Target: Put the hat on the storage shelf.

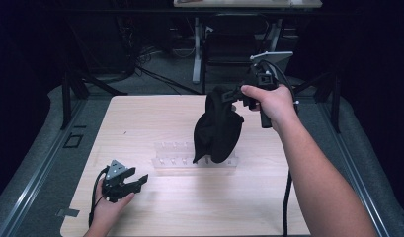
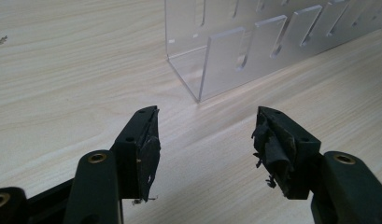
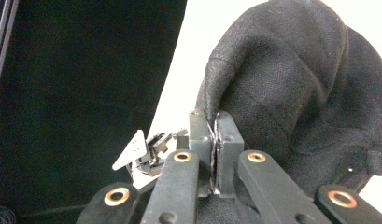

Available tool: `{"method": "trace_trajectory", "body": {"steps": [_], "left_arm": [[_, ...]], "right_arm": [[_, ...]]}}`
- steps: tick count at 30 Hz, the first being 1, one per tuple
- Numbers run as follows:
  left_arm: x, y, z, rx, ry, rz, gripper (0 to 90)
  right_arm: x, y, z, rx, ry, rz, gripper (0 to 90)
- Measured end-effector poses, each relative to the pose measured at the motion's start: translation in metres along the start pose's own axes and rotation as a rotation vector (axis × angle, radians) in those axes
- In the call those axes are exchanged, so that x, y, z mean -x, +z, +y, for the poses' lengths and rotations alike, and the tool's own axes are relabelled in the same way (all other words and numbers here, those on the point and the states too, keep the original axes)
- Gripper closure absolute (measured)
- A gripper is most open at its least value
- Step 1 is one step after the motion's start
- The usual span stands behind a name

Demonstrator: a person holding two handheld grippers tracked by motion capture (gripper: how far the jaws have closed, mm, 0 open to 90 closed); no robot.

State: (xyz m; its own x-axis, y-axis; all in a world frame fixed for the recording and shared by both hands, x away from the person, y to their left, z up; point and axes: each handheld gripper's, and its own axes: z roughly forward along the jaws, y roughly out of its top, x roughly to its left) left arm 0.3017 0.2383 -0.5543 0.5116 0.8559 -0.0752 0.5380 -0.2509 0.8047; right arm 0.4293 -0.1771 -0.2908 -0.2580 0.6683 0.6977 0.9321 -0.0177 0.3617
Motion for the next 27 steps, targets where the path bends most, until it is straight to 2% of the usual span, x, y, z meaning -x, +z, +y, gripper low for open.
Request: {"method": "trace_trajectory", "body": {"steps": [5, 12, 19, 25, 26, 27], "left_arm": [[0.003, 0.000, 0.002, 0.006, 0.002, -0.008, 42.2], [0.011, -0.001, 0.009, 0.032, 0.014, -0.037, 44.9], [0.023, -0.005, 0.024, 0.071, 0.045, -0.056, 47.3], [0.039, -0.001, 0.041, 0.080, 0.084, -0.088, 50.2], [0.045, 0.001, 0.047, 0.086, 0.094, -0.101, 51.1], [0.045, 0.001, 0.047, 0.086, 0.094, -0.101, 51.1]], "right_arm": [[-0.002, 0.003, -0.001, 0.004, -0.001, 0.008, 88.1], [-0.005, 0.012, -0.003, -0.005, -0.007, 0.050, 87.9], [-0.005, 0.020, -0.004, 0.003, -0.006, 0.083, 87.7], [-0.008, 0.022, -0.005, 0.004, -0.009, 0.078, 87.5], [-0.008, 0.021, -0.006, 0.004, -0.011, 0.074, 87.5], [-0.008, 0.021, -0.006, 0.004, -0.011, 0.074, 87.5]]}}
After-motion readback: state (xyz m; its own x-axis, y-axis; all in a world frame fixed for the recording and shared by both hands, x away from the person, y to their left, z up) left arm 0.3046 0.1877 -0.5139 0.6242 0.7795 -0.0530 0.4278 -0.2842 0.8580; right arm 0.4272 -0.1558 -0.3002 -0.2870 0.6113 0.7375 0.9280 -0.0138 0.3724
